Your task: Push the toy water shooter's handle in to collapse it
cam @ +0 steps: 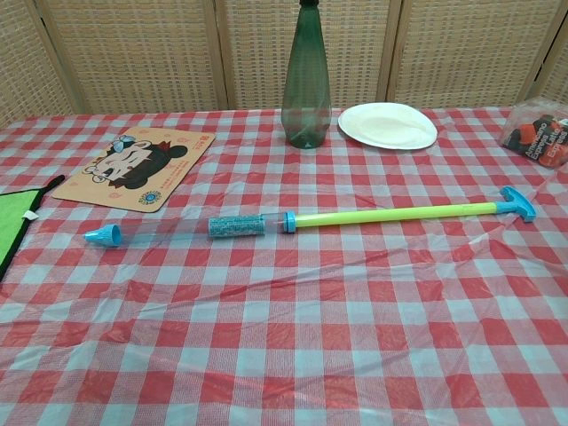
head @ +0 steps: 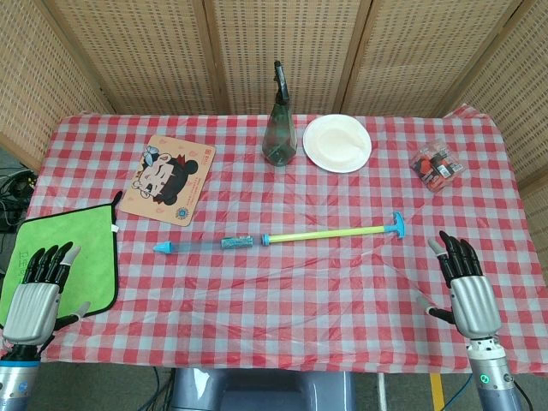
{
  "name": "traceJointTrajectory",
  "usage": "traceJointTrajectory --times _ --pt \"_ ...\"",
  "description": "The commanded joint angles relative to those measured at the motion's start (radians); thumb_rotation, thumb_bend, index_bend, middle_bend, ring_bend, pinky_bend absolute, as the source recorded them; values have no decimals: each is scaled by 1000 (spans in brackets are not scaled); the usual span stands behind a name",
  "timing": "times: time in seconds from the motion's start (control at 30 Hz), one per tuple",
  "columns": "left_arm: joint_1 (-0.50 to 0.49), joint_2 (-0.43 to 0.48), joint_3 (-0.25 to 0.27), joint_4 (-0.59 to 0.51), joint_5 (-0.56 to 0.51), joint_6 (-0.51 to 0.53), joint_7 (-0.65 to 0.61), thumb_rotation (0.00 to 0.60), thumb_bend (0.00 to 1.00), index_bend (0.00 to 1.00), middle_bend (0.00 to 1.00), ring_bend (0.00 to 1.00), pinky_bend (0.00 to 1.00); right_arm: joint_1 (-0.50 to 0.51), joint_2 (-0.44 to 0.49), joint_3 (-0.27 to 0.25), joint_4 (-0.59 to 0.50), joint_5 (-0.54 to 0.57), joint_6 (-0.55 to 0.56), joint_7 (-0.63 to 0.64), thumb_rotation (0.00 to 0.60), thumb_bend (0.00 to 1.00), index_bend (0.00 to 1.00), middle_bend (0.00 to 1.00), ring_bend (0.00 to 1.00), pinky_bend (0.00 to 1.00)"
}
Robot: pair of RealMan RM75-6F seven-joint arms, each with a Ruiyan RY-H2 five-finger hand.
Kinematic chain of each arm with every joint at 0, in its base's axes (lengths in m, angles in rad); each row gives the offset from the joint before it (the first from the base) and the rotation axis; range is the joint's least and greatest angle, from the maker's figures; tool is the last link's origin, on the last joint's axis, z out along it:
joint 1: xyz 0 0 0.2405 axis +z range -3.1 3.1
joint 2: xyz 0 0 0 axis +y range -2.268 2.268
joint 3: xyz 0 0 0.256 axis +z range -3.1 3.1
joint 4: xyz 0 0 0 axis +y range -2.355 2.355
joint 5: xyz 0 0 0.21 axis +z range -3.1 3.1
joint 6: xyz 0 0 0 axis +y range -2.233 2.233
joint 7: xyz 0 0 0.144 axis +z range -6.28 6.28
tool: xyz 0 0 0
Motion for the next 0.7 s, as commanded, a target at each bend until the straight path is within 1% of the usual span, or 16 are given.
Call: traceJointTrajectory --times 0.03,0.7 --pt "2 1 -2 -4 -1 -7 1 600 186 0 0 0 0 -2 2 2 -2 -2 -2 3 600 194 25 0 0 9" --pt "17 5 -25 -13 21 -13 -8 600 186 0 0 0 0 -12 15 19 -19 -11 -23 14 600 194 25 0 0 3"
